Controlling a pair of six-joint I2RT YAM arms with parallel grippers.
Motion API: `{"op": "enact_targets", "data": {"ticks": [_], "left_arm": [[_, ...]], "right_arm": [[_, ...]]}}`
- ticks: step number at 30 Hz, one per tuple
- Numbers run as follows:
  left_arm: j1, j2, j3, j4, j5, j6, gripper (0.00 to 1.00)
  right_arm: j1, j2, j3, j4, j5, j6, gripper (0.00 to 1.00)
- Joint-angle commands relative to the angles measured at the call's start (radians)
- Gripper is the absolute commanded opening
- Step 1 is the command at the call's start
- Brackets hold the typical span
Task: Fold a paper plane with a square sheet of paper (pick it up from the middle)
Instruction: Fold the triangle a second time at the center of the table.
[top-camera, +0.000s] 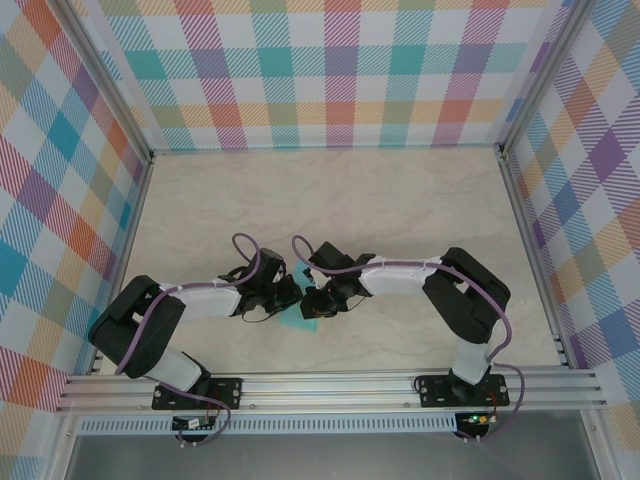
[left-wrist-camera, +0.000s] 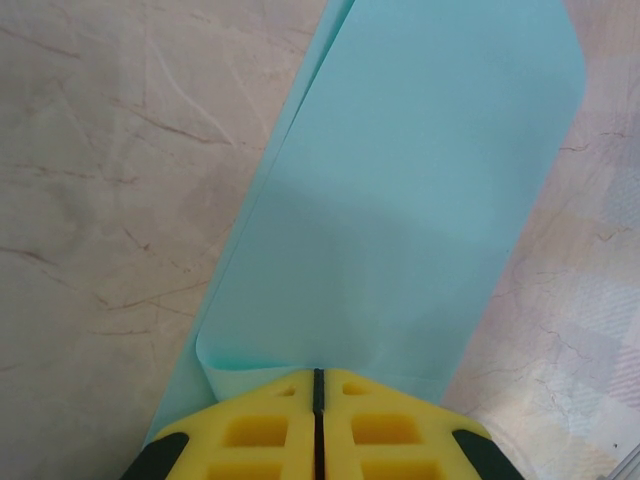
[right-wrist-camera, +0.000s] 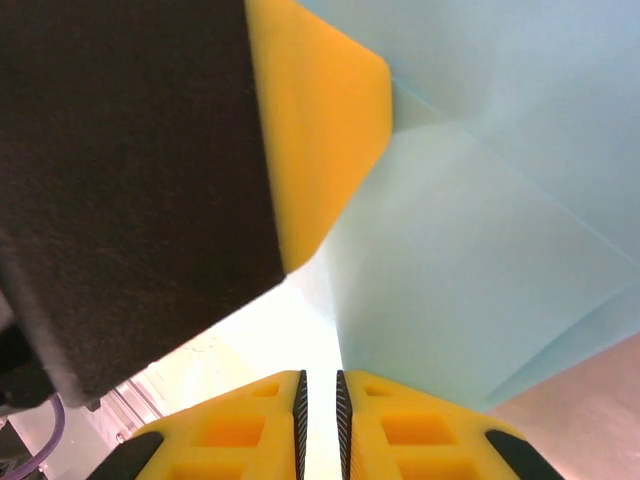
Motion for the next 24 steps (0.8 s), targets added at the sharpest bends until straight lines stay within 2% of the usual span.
{"op": "enact_targets", "data": {"ticks": [1, 14, 19, 24], "left_arm": [[0.009, 0.069, -0.033, -0.109, -0.052, 0.024, 0.08], [0.009, 0.066, -0.035, -0.113, -0.055, 0.023, 0.08], [0.009, 0.066, -0.031, -0.114, -0.053, 0.022, 0.08], [0.009, 0.065, -0.031, -0.113, -0.053, 0.022, 0.08]], "right_arm": [[0.005, 0.025, -0.017, -0.035, 0.018, -0.019, 0.18], [0.005, -0.028, -0.005, -0.071, 0.05, -0.05, 0.2], [0.02, -0.081, 0.005, -0.073, 0.044, -0.041, 0.21], [0.044, -0.068, 0.037, -0.075, 0.044, -0.026, 0.21]]}}
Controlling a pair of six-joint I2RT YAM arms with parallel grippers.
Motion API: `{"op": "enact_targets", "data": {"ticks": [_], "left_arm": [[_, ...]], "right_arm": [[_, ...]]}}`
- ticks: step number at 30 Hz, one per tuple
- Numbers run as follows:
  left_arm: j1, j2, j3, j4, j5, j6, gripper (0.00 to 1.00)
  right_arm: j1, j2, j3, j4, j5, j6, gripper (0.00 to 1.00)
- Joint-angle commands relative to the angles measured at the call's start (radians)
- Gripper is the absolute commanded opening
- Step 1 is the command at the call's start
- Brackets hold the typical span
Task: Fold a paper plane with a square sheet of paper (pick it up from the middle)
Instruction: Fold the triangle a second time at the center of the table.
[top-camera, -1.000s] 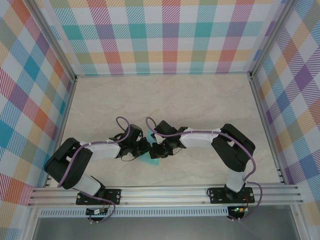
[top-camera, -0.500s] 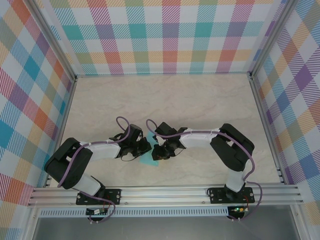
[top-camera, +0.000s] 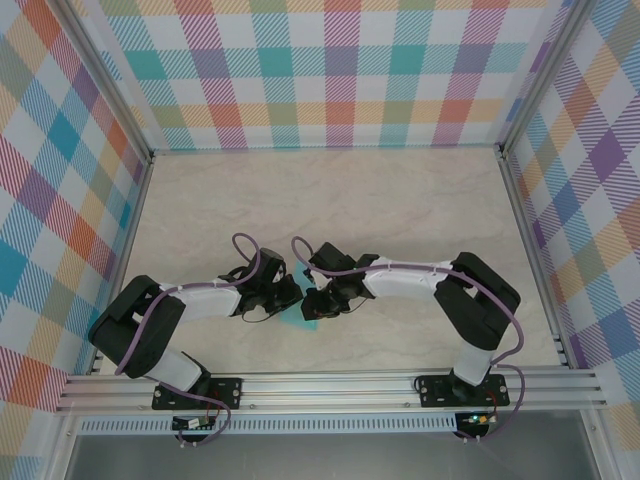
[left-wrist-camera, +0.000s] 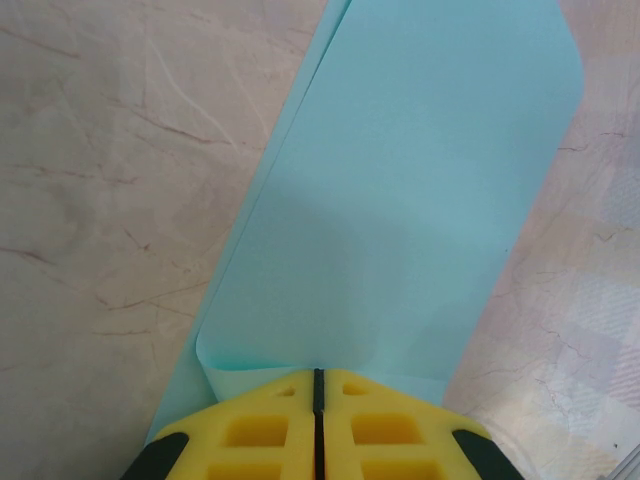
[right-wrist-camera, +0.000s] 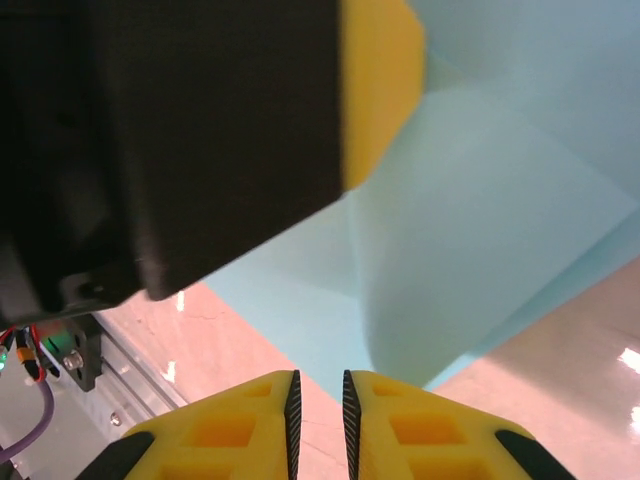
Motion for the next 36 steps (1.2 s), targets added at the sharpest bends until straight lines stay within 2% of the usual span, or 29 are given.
{"op": "enact_targets", "data": {"ticks": [1, 13, 27, 36], "left_arm": [[0.01, 0.063, -0.032, -0.112, -0.054, 0.021, 0.08], [0.009, 0.064, -0.027, -0.113, -0.051, 0.024, 0.08], [0.009, 0.068, -0.033, -0.113, -0.056, 0.027, 0.08], [0.009, 0.072, -0.034, -0.117, -0.067, 0.028, 0.07]], "right_arm": [[0.02, 0.004, 0.043, -0.02, 0.005, 0.003, 0.21], [0.019, 0.118, 0.03, 0.037, 0.016, 0.036, 0.2], [0.017, 0.081, -0.019, 0.03, 0.001, 0.033, 0.21], [0.009, 0.039, -0.127, 0.087, -0.034, 0.075, 0.22]]}}
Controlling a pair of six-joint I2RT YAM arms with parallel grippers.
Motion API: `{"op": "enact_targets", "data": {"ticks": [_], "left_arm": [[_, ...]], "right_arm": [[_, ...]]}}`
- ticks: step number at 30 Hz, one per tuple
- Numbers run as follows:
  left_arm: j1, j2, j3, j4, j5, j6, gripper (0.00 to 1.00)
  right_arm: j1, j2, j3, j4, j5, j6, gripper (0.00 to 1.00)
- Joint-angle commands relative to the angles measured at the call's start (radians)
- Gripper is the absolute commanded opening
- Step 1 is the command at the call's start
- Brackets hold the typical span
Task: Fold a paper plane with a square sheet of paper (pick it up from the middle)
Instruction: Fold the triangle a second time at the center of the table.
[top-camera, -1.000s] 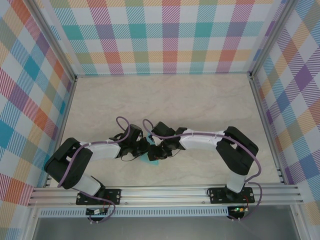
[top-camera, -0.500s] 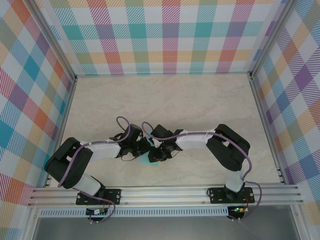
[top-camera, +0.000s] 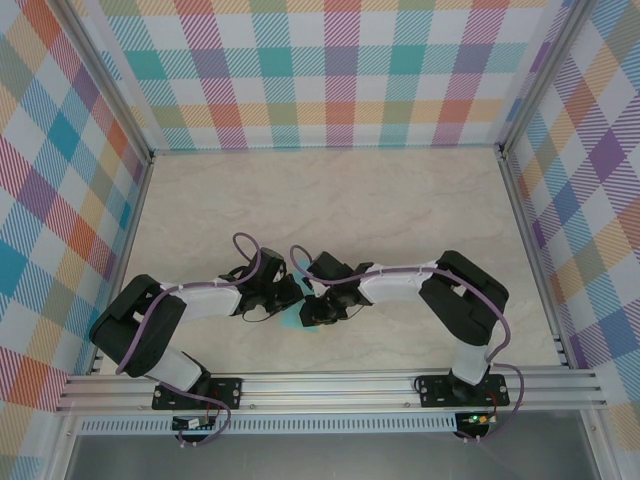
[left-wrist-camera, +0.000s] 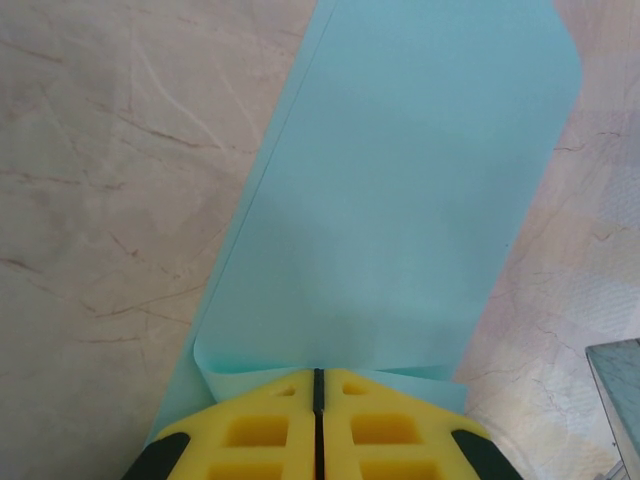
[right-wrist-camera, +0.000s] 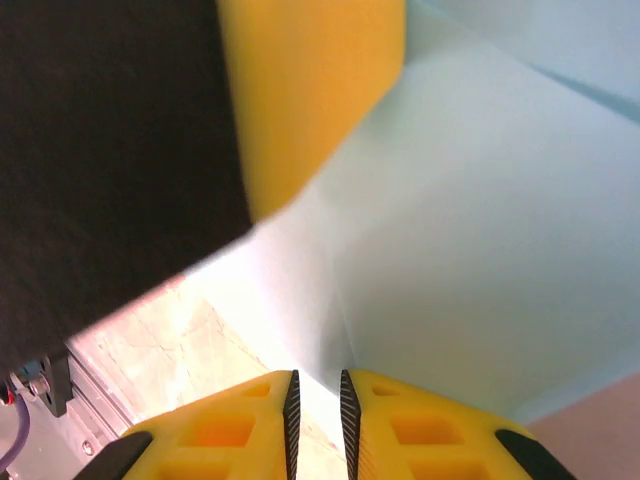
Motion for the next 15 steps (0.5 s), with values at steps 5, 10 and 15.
{"op": "enact_targets", "data": {"ticks": [5, 10, 15], "left_arm": [[0.008, 0.067, -0.04, -0.121, -0.072, 0.023, 0.07], [0.007, 0.064, -0.038, -0.122, -0.07, 0.022, 0.07], [0.007, 0.059, -0.038, -0.125, -0.07, 0.021, 0.07]], "right_arm": [[-0.009, -0.032, -0.121, 0.019, -0.067, 0.074, 0.22], [-0.009, -0.045, -0.158, 0.054, -0.077, 0.104, 0.22], [-0.008, -0.089, -0.2, 0.052, -0.06, 0.121, 0.21]]}}
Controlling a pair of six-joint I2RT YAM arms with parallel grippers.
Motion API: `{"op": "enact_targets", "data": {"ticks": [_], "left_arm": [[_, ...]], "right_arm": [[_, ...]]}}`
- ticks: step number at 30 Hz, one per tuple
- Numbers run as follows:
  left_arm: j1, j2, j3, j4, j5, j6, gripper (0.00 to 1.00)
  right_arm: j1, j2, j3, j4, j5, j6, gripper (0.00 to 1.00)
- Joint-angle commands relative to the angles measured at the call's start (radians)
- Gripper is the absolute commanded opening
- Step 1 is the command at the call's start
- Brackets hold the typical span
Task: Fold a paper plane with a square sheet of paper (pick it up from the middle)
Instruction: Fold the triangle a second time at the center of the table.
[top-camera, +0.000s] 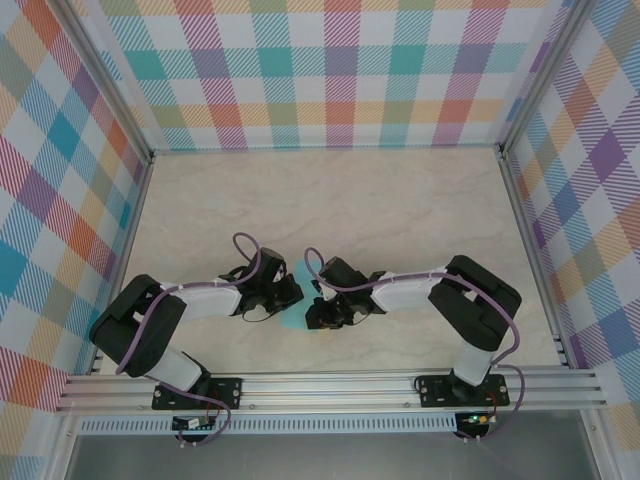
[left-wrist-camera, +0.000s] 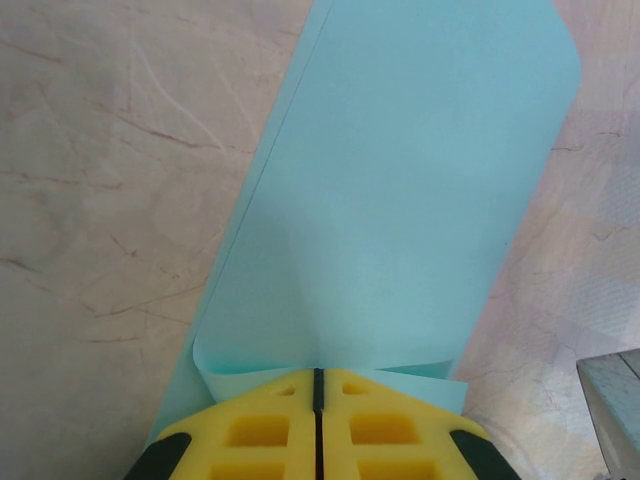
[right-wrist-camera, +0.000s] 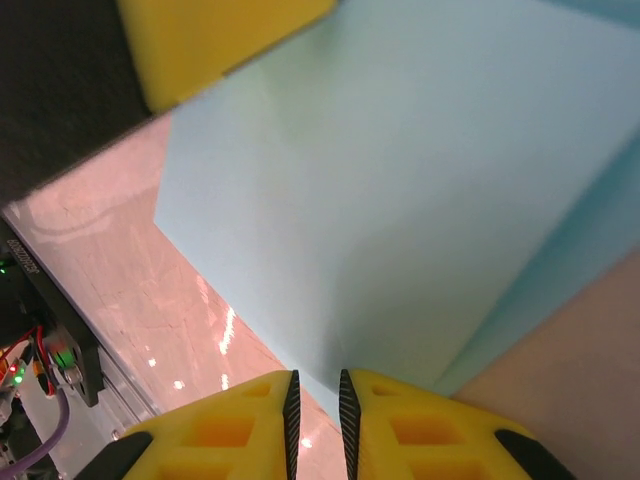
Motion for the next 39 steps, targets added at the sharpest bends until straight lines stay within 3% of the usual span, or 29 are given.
{"op": "enact_targets", "data": {"ticks": [1, 8, 17, 27, 39], "left_arm": [[0.007, 0.059, -0.038, -0.125, -0.069, 0.022, 0.07], [0.007, 0.06, -0.04, -0.123, -0.064, 0.024, 0.07], [0.008, 0.06, -0.037, -0.121, -0.054, 0.025, 0.07], [0.007, 0.053, -0.033, -0.126, -0.052, 0.025, 0.07], [0.007, 0.029, -0.02, -0.109, -0.026, 0.047, 0.13]], "right_arm": [[0.006, -0.029, -0.057, -0.105, -0.024, 0.031, 0.21], [0.006, -0.028, -0.055, -0.122, -0.028, 0.071, 0.19], [0.005, -0.171, 0.021, -0.138, 0.016, 0.082, 0.21], [0.006, 0.042, 0.158, -0.131, 0.018, 0.096, 0.19], [0.003, 0.084, -0.005, 0.007, 0.012, 0.186, 0.18]]}}
